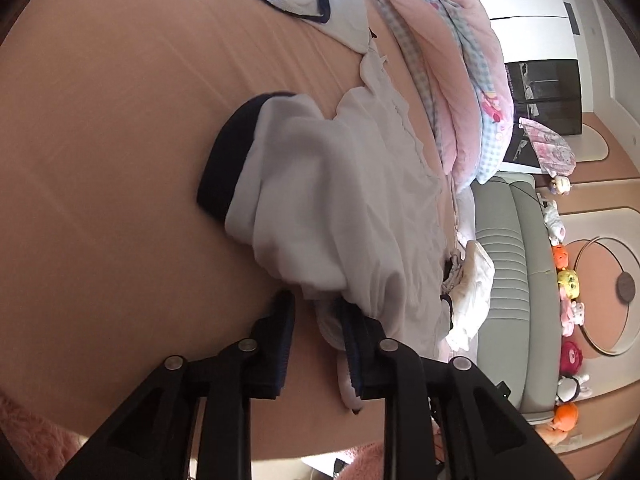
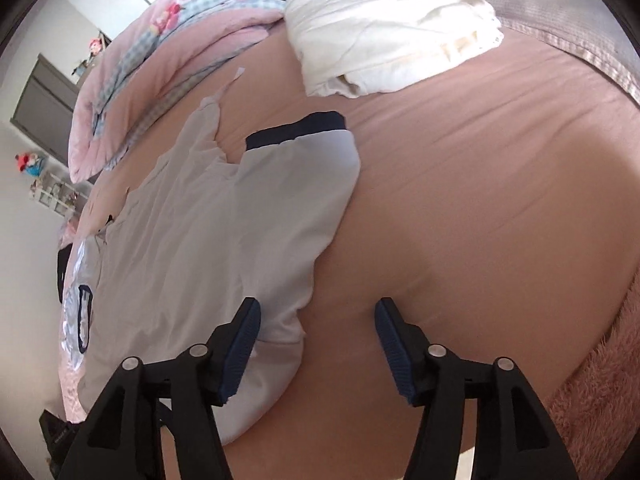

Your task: Fold clothes

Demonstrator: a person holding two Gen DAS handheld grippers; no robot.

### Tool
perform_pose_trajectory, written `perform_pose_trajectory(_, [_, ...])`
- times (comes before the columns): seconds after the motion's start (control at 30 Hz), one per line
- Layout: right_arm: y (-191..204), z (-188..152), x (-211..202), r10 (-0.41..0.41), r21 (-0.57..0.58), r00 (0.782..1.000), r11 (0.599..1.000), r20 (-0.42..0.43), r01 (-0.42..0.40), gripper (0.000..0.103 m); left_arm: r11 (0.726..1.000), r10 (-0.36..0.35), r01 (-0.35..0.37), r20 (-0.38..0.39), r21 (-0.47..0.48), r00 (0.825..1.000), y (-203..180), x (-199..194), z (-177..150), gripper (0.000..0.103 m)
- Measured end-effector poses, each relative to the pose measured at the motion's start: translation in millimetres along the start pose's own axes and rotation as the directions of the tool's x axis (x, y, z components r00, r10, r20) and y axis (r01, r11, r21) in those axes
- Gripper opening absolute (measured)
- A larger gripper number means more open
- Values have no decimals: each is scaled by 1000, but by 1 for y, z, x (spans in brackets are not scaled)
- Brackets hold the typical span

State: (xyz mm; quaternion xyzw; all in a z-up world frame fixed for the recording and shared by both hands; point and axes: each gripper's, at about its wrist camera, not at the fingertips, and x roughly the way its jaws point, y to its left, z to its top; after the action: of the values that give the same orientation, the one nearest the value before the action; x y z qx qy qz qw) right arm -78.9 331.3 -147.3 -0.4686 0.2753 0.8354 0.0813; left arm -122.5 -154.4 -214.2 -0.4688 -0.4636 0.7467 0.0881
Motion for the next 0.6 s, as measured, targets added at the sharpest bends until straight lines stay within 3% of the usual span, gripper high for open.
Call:
perform_pose_trajectory(0.13, [15, 21, 21, -70, -106, 996, 992, 51, 75, 60, 999, 2, -3, 15, 40, 1000, -6, 4, 0, 32])
perform_pose_trajectory(0.17, [14, 30, 29, -87, -120, 994, 988, 63, 94, 56, 999, 3, -4, 19, 50, 1000, -8, 5, -1, 34])
perform_pose_trajectory(0.2, [16, 34, 34, -118, -141, 990, 982, 72, 127, 47, 998, 3, -5, 22, 60, 1000, -9, 6, -1, 34])
perform_pose_trajectory(0.23, [18, 37, 40, -171, -174, 982, 968, 76, 182, 27, 998, 1, -2, 22, 64, 1000, -10, 7, -1, 34])
perform_pose_trajectory(0.33, [24, 39, 41, -223, -240, 972, 942, 77, 235, 14, 999, -28, 28, 4, 32, 1000, -4, 8, 0, 34])
perform_pose_trajectory(0.37, [25, 36, 40, -255, -269, 963, 925, 86, 269, 9, 999, -42, 42, -3, 13, 999, -2, 7, -1, 34])
perform_pose_trajectory(0.47, [20, 31, 33, -384, -316, 911, 854, 150, 413, 9, 997, -73, 72, -28, -37, 997, 1, 2, -10, 36])
perform_pose_trajectory(0.5, [13, 31, 29, -404, -303, 902, 850, 153, 432, 9, 997, -71, 69, -39, -37, 997, 0, 0, -14, 37])
perform_pose_trajectory(0.53, [3, 32, 21, -363, -258, 924, 887, 119, 382, 13, 997, -68, 66, -48, -38, 997, -1, -2, -18, 40])
perform_pose_trajectory(0.6, [-18, 31, 7, -205, -141, 978, 968, 35, 208, 17, 997, -64, 62, -66, -38, 996, -4, -3, -28, 46])
